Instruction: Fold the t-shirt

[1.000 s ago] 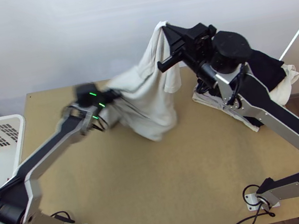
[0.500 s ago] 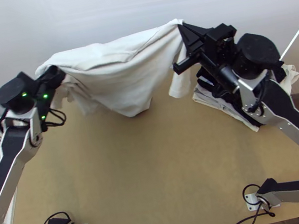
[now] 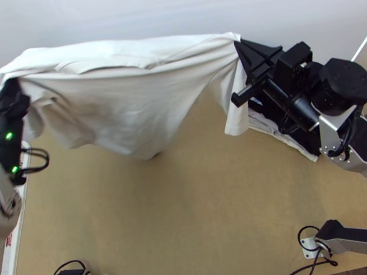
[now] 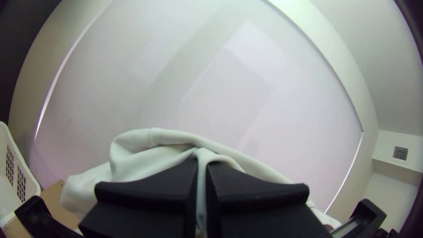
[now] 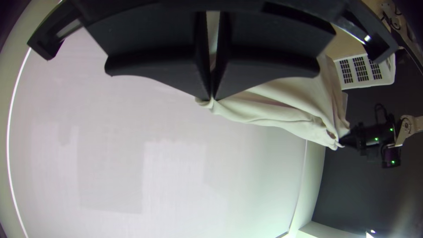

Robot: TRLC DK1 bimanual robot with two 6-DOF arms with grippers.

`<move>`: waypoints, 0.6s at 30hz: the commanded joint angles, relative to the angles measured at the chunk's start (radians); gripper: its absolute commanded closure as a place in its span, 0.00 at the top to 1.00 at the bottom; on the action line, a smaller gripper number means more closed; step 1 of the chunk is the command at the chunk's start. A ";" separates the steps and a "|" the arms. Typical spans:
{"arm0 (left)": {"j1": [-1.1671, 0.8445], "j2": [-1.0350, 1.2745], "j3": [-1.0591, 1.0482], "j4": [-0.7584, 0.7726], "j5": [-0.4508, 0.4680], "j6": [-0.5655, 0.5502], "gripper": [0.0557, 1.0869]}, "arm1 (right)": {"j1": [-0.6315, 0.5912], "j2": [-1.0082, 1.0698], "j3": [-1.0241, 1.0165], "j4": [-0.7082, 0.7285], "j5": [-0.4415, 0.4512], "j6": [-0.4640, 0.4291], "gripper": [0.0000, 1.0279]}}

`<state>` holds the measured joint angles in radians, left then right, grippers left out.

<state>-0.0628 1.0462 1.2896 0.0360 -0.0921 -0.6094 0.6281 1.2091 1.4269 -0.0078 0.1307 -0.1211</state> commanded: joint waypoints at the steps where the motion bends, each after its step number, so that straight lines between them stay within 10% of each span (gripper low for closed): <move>1: 0.027 -0.227 -0.073 -0.038 -0.043 0.011 0.03 | 0.004 -0.062 -0.083 0.003 -0.002 -0.002 0.03; 18: 0.024 -0.494 -0.300 -0.340 -0.032 -0.078 0.03 | 0.119 -0.189 -0.296 -0.006 -0.002 0.024 0.03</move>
<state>-0.0368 0.6136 1.1099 -0.2218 -0.1394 -0.6800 0.7273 1.0504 1.2167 -0.0120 0.1280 -0.1112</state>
